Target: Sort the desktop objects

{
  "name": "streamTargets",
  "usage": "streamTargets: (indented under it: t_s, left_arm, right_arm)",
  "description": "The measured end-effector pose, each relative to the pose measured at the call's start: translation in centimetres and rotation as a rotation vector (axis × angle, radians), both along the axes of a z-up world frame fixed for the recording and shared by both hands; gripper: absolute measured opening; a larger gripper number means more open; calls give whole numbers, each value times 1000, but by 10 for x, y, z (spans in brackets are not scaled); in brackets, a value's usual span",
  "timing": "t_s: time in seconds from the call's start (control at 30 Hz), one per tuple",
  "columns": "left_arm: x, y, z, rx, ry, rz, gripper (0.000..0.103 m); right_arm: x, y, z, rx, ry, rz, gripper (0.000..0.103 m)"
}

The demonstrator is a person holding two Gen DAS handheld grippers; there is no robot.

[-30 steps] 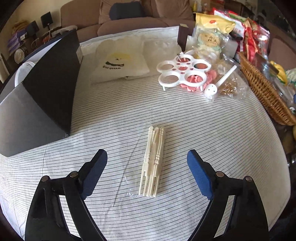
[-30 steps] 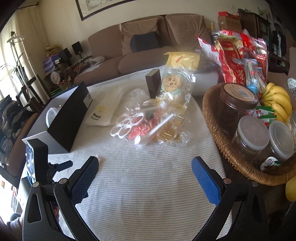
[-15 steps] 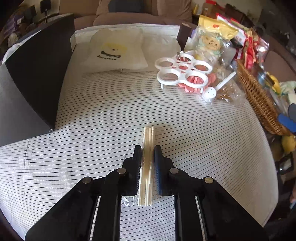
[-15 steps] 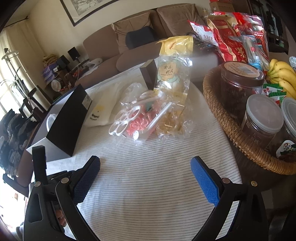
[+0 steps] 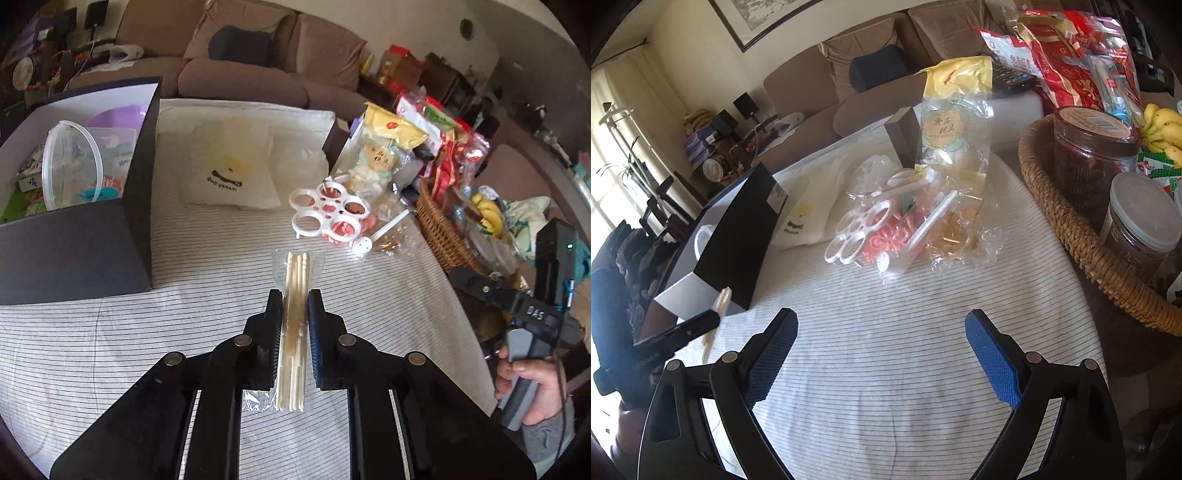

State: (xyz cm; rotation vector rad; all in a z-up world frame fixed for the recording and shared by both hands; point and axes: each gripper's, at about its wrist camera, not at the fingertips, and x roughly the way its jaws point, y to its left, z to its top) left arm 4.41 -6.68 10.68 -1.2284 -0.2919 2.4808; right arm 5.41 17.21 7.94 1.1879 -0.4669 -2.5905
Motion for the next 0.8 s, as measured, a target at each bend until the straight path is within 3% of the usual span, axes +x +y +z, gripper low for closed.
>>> streamTargets:
  t_s: [0.1,0.23,0.8]
  left_arm:
    - [5,-13,12,40,26,7,13]
    - [7,-29,14,85,32,38,13]
    - [2,-93,-3,192,20,148,13]
  right_arm:
    - [-2,-8,0,-6,2,19,91]
    - [-10,-16,0,-43,-7,35,76]
    - [-55,-55,-7,-59,-31,50,75]
